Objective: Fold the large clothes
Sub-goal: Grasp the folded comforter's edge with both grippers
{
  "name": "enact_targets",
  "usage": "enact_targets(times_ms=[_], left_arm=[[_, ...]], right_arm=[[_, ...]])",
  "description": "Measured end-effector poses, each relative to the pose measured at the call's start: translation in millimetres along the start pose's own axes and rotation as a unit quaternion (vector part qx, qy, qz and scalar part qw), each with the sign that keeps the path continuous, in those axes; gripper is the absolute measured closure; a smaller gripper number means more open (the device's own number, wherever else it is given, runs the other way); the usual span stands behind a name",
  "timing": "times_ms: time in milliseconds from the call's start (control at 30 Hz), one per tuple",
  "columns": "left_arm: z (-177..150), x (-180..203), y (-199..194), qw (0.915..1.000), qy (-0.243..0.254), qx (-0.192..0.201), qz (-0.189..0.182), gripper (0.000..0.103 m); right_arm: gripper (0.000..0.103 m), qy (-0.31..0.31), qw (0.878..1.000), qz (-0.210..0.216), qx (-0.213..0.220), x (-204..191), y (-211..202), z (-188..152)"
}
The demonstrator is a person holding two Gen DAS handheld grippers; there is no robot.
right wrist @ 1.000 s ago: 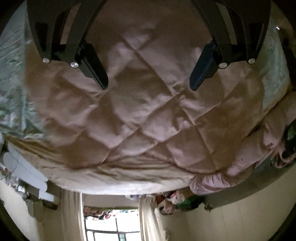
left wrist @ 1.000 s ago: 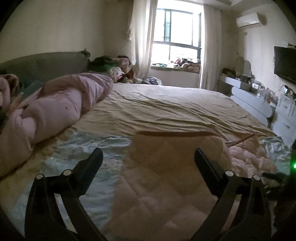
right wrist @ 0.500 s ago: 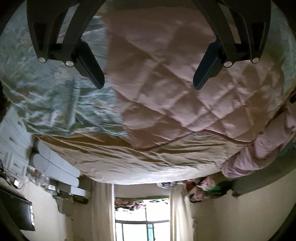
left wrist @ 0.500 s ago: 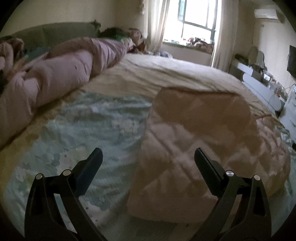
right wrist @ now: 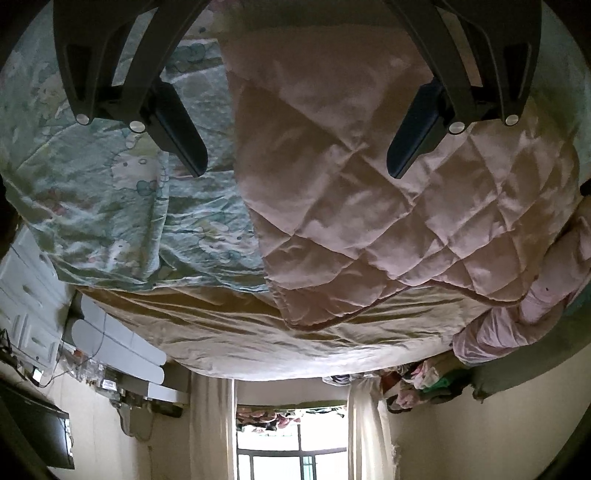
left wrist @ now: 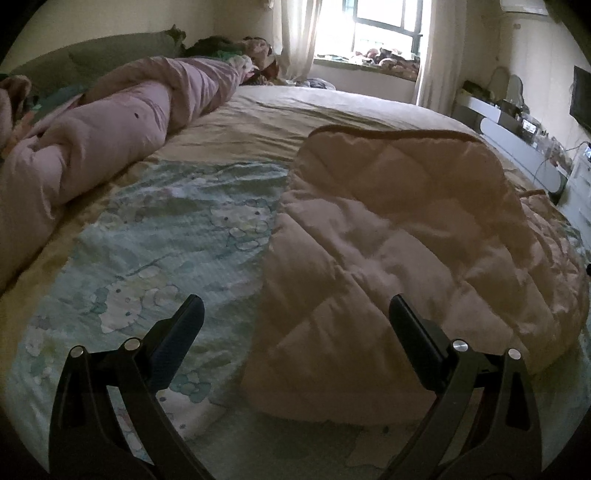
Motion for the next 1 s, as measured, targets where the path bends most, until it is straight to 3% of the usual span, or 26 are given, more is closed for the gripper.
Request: enact_targets(times_ms=[367, 400, 433, 467, 500, 533, 600, 700, 867, 1000], left_arm=[[-0.4, 15.6, 27.2, 0.9992, 0.017, -0.023, -0.027, 0.009], [-0.7, 16.9, 32.0, 0.9988, 0.014, -0.028, -0.037, 0.009], [-0.7, 18.3, 34.7, 0.9985, 0.012, -0.030, -0.045, 0.013], [-0.5, 20.1, 37.3, 0.9985, 0.012, -0.030, -0.045, 0.019], [0.3, 22.4, 39.2, 0.9983, 0.012, -0.030, -0.048, 0.043], [1.9, 25.6, 39.1, 0.9983, 0.014, -0.030, -0.048, 0.057], [10.8, 32.8, 33.9, 0.9983, 0.036, -0.022, -0.041, 0.073], [31.8, 32.5, 24.6, 0.9983, 0.055, -0.001, -0.020, 0.084], [70.2, 14.8, 27.9, 0.9997, 0.022, 0.008, -0.005, 0.090], [72.6, 22.2, 51.7, 0.9987, 0.042, -0.020, 0.018, 0.090]], right_arm=[[0.007, -0.014, 1.000, 0.009, -0.015, -15.1, 40.9, 12.1], [0.025, -0.016, 1.000, 0.008, -0.010, -15.9, 42.5, 12.6], [0.052, -0.019, 1.000, 0.000, 0.001, -15.9, 44.6, 13.0], [0.062, -0.021, 1.000, -0.010, 0.006, -15.3, 46.7, 13.2], [0.080, -0.025, 0.999, -0.019, 0.006, -15.7, 50.0, 12.0], [0.086, -0.029, 0.999, -0.020, 0.009, -16.0, 50.4, 11.7], [0.092, -0.026, 0.999, -0.016, 0.022, -16.9, 44.2, 15.3], [0.093, -0.001, 0.998, -0.011, 0.057, -17.4, 30.8, 36.4], [0.095, 0.019, 0.998, -0.023, 0.063, -26.7, 48.6, 76.1], [0.096, 0.008, 0.997, -0.059, 0.042, -34.0, 84.9, 83.2]])
Point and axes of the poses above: each gripper's, at about its wrist camera, not at the fingertips, and y roughly the way its jaws point, x to its right, z to its top, the point moved 4 cm from there along y, roughly the way its jaws point, and after that the axes turned 15 degrees about y, right-handed, at the moved point
